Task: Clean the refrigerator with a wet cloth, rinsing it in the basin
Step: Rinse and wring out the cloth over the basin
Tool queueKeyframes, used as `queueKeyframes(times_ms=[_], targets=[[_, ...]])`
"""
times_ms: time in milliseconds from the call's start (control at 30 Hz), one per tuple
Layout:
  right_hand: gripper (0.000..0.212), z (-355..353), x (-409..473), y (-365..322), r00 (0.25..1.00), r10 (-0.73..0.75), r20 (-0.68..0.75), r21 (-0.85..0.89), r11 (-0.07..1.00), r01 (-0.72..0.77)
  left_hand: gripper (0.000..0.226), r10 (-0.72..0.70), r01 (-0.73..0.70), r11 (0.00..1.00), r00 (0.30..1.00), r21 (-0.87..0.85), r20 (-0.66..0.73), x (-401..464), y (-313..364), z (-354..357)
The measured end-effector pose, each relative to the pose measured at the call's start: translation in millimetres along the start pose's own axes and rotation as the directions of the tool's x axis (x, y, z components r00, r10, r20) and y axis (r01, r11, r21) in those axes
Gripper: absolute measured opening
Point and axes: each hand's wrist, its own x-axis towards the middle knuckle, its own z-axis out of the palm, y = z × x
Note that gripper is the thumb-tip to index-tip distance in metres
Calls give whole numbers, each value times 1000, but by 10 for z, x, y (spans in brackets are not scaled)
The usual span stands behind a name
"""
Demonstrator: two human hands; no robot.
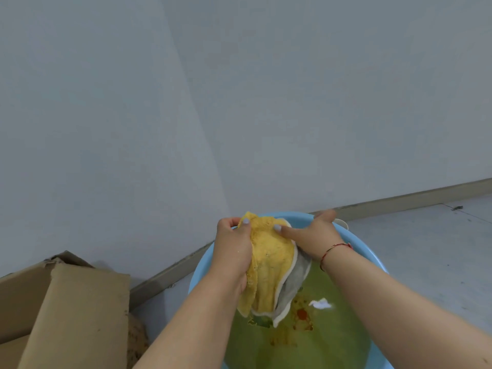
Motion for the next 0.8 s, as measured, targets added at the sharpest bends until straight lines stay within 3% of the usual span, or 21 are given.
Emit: queueKeyframes(times_ms=[67,133,233,500,667,800], targets=[[60,59,13,4,990,6,143,173,984,-31,7,21,-21,1000,1000,-17,12,-17,17,-18],[42,108,-22,-4,939,53,339,331,928,-172,7,39,-38,999,999,-30,29,-22,14,-31],[27,116,-109,18,898,142,416,427,842,-331,10,59,-58,997,997,-41,40,-35,-2,-34],[40,106,-94,32,799,312,514,384,749,-540,20,125,-123,991,992,-41,29,10,-63,-40],[50,113,-40,80,797,321,512,374,752,-543,25,132,-129,990,990,-58,45,47,-79,-55],[51,141,-63,108,749,333,574,369,711,-599,25,153,-149,986,987,-78,47,50,-91,-59]])
